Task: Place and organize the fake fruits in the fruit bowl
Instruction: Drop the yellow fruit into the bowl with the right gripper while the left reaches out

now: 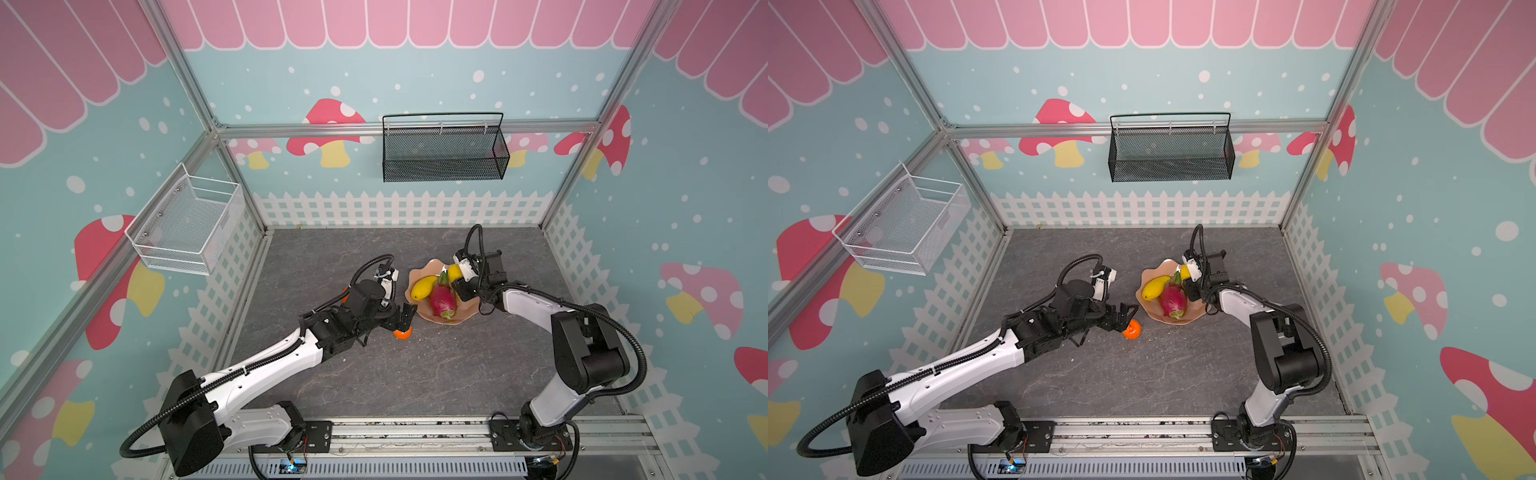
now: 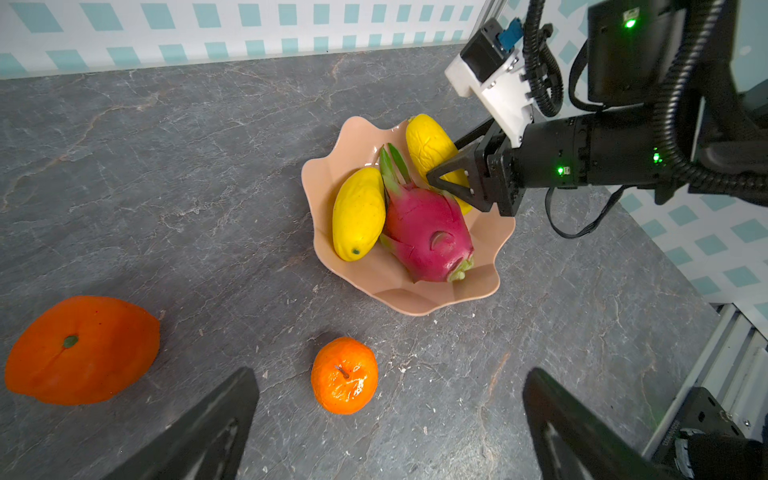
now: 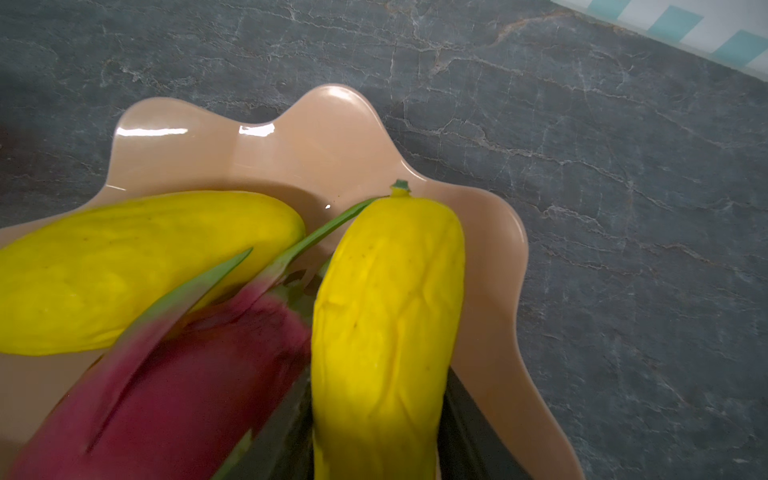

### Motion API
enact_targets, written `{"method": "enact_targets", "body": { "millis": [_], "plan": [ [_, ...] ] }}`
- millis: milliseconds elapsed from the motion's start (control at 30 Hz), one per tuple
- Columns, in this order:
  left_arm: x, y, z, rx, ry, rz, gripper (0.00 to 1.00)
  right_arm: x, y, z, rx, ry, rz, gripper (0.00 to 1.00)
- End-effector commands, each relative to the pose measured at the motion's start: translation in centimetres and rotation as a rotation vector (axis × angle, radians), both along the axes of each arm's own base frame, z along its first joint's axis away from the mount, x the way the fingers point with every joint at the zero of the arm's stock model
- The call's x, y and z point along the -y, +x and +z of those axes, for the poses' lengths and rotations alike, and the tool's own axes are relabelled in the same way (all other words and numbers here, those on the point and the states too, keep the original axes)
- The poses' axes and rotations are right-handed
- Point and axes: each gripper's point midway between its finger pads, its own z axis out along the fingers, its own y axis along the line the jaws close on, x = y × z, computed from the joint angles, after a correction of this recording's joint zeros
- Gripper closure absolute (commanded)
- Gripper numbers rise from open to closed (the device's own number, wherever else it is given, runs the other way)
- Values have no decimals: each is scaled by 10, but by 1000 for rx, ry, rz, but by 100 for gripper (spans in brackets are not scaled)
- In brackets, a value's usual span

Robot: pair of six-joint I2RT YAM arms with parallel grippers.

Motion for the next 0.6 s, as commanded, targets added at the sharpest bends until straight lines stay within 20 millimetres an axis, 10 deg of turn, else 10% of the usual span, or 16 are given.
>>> {"method": "enact_targets", "body": {
  "millis": [0,400,567],
  "plan": [
    [-2,1,0,-14,-11,9,0,-1,12,11,44,-7,1,53],
    [-6,4,-2,-15,14,24,0,1,15,30,84,2,-24,39],
    [-71,29,-10,-8,175,291,0,-6,0,85,196,90,-11,32]
  ]
}}
